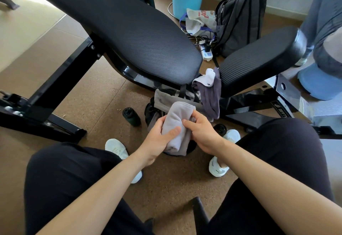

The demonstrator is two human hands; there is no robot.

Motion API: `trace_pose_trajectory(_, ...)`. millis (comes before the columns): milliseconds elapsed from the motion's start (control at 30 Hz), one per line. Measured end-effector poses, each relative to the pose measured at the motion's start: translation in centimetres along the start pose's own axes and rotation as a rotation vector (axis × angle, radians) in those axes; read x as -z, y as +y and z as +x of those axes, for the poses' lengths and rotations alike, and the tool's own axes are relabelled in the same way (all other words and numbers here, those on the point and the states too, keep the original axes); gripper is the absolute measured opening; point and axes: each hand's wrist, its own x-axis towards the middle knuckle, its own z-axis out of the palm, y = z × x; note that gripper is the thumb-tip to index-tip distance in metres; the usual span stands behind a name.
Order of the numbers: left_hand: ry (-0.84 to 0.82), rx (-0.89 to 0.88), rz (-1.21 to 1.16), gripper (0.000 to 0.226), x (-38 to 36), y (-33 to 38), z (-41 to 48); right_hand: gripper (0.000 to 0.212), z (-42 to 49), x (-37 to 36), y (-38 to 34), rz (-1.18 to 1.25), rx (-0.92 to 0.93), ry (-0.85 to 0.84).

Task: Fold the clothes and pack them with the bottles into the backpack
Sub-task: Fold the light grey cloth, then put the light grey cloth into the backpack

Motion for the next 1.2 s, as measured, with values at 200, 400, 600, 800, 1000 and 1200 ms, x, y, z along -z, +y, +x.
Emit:
trace_pose_trajectory(200,0.043,0.185,0.209,0.063,0.1,-3.0,0.8,0.043,1.4,1.5,3.0,-0.442,-0.147,0.106)
trace_pose_trajectory(400,0.180,0.313,0.427,0.074,2.6,-5.9,2.8,0.044,4.4,4.1,4.1,-1.386,0.038,-0.070)
trace_pose_trajectory(600,0.160,0.307,0.483,0.058,3.6,-6.2,5.2,0.055,9.5,5.0,4.9,-1.966,0.166,-0.199)
trace_pose_trajectory(800,0.033,0.174,0.658,0.055,3.0,-7.2,8.2,0.057,13.6,7.2,1.1,-1.826,0.202,0.018)
trace_pose_trajectory(1000,-0.098,-0.160,1.231,0.059,1.2,-9.0,14.2,0.039,18.6,9.0,-2.5,-1.455,0.181,-0.031)
trace_pose_trajectory(1200,0.059,-0.620,1.676,0.049,-0.6,-10.9,21.9,0.031,20.3,9.7,-3.4,-1.295,0.159,-0.038)
